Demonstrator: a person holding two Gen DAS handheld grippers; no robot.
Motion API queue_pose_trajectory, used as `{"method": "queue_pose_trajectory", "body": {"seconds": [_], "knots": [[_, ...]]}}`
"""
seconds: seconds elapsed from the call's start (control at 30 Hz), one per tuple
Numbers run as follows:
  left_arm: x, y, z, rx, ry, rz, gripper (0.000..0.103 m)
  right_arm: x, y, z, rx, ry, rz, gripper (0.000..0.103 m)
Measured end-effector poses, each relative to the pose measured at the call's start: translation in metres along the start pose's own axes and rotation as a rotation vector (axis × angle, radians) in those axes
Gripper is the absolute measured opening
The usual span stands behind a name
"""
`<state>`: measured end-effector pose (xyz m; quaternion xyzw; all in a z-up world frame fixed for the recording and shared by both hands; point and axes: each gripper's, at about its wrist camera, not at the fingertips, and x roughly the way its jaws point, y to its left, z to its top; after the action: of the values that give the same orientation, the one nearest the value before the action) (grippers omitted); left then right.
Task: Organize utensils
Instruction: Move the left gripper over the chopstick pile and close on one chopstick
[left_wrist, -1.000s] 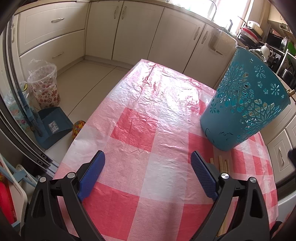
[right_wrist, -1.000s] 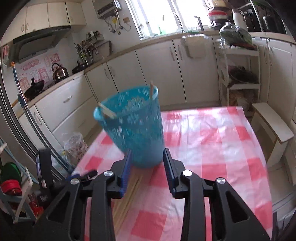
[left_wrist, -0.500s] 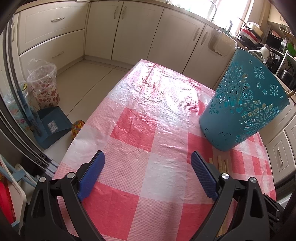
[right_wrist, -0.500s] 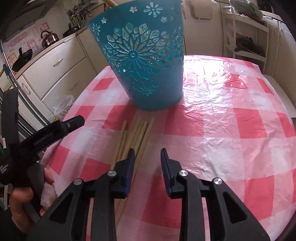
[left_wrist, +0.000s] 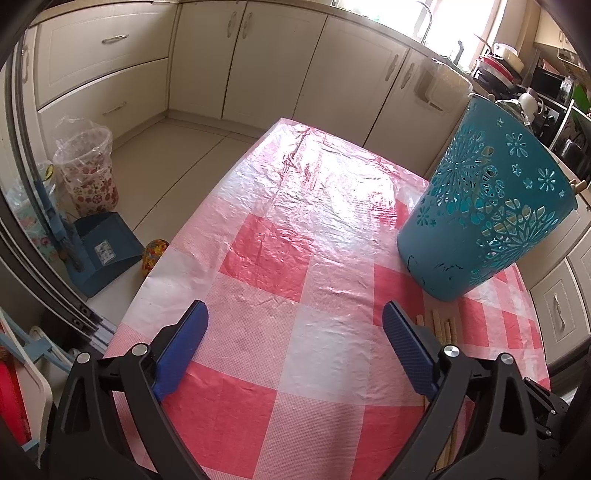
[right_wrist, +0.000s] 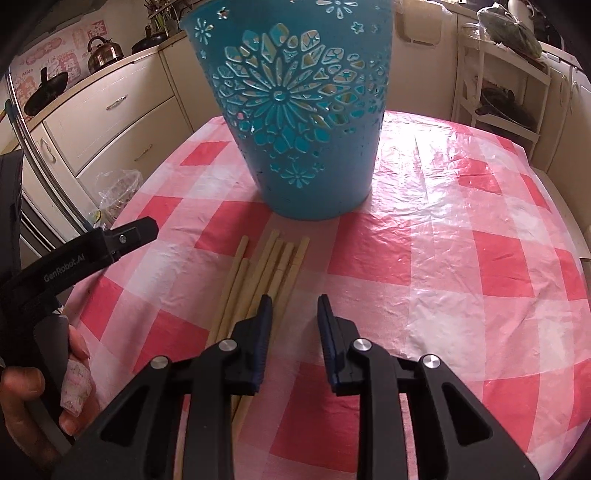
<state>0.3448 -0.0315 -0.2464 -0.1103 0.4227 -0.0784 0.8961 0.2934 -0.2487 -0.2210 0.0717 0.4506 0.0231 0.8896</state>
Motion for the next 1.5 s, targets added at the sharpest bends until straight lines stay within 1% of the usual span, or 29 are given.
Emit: {"method": "queue_pose_trajectory", "body": {"seconds": [0.2, 0.3, 0.43, 0.67, 0.77, 0.87, 0.93, 1.0, 1.03, 1.13, 1.2, 1.27, 1.33, 1.4, 1.5], "knots": [[0.001, -0.003, 0.000, 0.007, 0.001, 0.010, 0.091, 0.002, -0.002, 0.005, 0.011, 0.005, -0.007, 0.024], [0.001, -0.003, 0.000, 0.005, 0.000, 0.008, 0.091, 0.003, -0.005, 0.007, 0.049, 0.006, 0.017, 0.024], [0.000, -0.003, 0.000, 0.005, 0.000, 0.007, 0.091, 0.003, 0.001, 0.006, 0.012, -0.007, -0.011, 0.024], [0.001, -0.003, 0.000, 0.006, 0.001, 0.009, 0.091, 0.007, 0.007, 0.008, -0.009, -0.004, -0.058, 0.024], [0.000, -0.003, 0.000, 0.007, 0.001, 0.009, 0.091, 0.008, 0.008, 0.008, -0.022, -0.002, -0.064, 0.024], [0.000, -0.003, 0.000, 0.006, 0.000, 0.008, 0.091, 0.005, 0.008, 0.005, -0.070, 0.003, -0.084, 0.019], [0.000, -0.003, 0.000, 0.005, 0.000, 0.006, 0.091, 0.002, 0.005, 0.002, -0.099, 0.005, -0.085, 0.014], [0.000, -0.004, -0.001, 0.012, 0.004, -0.003, 0.091, -0.003, 0.001, -0.002, -0.138, 0.016, -0.091, 0.013], [0.000, -0.007, -0.002, 0.027, 0.010, -0.009, 0.091, -0.006, -0.003, -0.004, -0.152, 0.023, -0.091, 0.011], [0.002, -0.029, -0.006, 0.136, 0.075, -0.051, 0.091, -0.016, -0.019, -0.012, -0.176, 0.044, -0.092, 0.011], [0.000, -0.049, -0.017, 0.220, 0.090, -0.032, 0.091, -0.023, -0.034, -0.018, -0.151, 0.041, -0.068, 0.011], [-0.002, -0.066, -0.028, 0.287, 0.096, -0.005, 0.091, -0.030, -0.049, -0.026, -0.101, 0.019, -0.030, 0.011], [-0.004, -0.078, -0.033, 0.328, 0.086, 0.030, 0.091, -0.033, -0.056, -0.029, -0.061, 0.005, -0.002, 0.011], [-0.003, -0.086, -0.036, 0.360, 0.092, 0.060, 0.091, -0.033, -0.055, -0.029, -0.040, 0.004, 0.008, 0.012], [0.000, -0.087, -0.036, 0.367, 0.109, 0.092, 0.090, -0.033, -0.058, -0.027, -0.025, 0.003, 0.027, 0.012]]}}
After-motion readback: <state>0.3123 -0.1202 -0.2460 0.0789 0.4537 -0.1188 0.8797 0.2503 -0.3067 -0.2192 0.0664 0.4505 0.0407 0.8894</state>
